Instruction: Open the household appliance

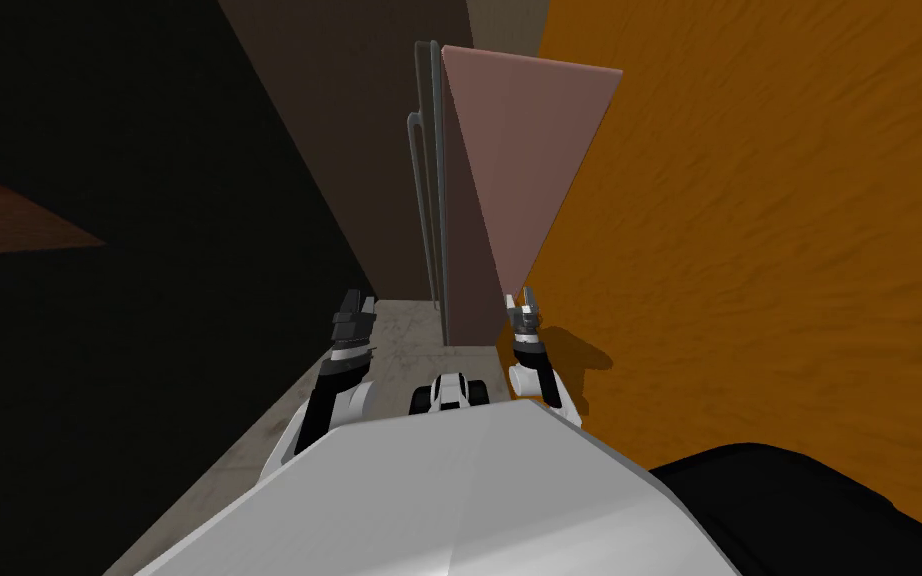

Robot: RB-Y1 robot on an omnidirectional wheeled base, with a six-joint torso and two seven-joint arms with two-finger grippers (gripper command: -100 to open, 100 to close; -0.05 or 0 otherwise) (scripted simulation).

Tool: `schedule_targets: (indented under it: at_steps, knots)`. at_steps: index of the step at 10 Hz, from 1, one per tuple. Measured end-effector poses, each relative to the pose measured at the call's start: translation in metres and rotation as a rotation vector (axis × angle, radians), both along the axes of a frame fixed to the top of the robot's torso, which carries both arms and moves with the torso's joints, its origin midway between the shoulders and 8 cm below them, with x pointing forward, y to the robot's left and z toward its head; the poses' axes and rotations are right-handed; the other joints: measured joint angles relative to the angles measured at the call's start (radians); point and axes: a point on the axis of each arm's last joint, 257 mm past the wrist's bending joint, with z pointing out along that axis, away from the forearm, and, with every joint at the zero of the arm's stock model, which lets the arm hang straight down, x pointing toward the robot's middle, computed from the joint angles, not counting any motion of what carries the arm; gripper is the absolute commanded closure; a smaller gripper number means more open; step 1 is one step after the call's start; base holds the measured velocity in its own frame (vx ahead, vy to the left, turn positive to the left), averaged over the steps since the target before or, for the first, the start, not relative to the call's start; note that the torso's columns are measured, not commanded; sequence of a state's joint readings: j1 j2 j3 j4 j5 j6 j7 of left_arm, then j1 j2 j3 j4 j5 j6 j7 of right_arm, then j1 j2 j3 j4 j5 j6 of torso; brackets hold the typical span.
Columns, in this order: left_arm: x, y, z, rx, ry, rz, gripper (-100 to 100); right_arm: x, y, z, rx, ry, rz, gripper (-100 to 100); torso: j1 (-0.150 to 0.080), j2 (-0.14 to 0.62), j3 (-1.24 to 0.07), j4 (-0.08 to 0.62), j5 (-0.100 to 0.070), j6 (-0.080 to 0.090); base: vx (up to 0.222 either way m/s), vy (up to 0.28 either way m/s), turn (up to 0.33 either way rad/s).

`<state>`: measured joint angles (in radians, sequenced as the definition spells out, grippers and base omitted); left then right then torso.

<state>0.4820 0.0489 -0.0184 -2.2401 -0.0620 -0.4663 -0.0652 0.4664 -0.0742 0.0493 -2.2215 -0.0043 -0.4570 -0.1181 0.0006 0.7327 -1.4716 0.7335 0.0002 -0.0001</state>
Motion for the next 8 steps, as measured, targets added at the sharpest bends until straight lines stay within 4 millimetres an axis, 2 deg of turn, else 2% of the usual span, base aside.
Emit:
schedule_targets:
  at_steps: [2,3,6,8]
  knots:
    - [0.000,0.000,0.000,0.000,0.000,0.000,0,-0.006,0.007,0.028,0.021,-0.100,0.045,-100,0.000,0.004,-0.005,0.004,0.000,0.000,0.059,0.022,0.121]
    - [0.000,0.000,0.000,0.000,0.000,0.000,0,-0.014,0.010,0.052,0.033,-0.166,0.069,-100,0.000,0.005,-0.005,0.004,0.000,0.000,0.045,0.011,0.039]
    - [0.000,0.000,0.000,0.000,0.000,0.000,0,-0.024,0.007,0.078,0.079,-0.273,0.112,-100,-0.001,0.007,-0.004,0.005,0.000,0.000,0.033,0.011,0.091]
    - [0.000,0.000,0.000,0.000,0.000,0.000,0,-0.037,0.007,0.111,0.120,-0.392,0.157,-100,0.000,0.004,-0.005,0.004,0.000,0.000,0.058,0.010,0.128]
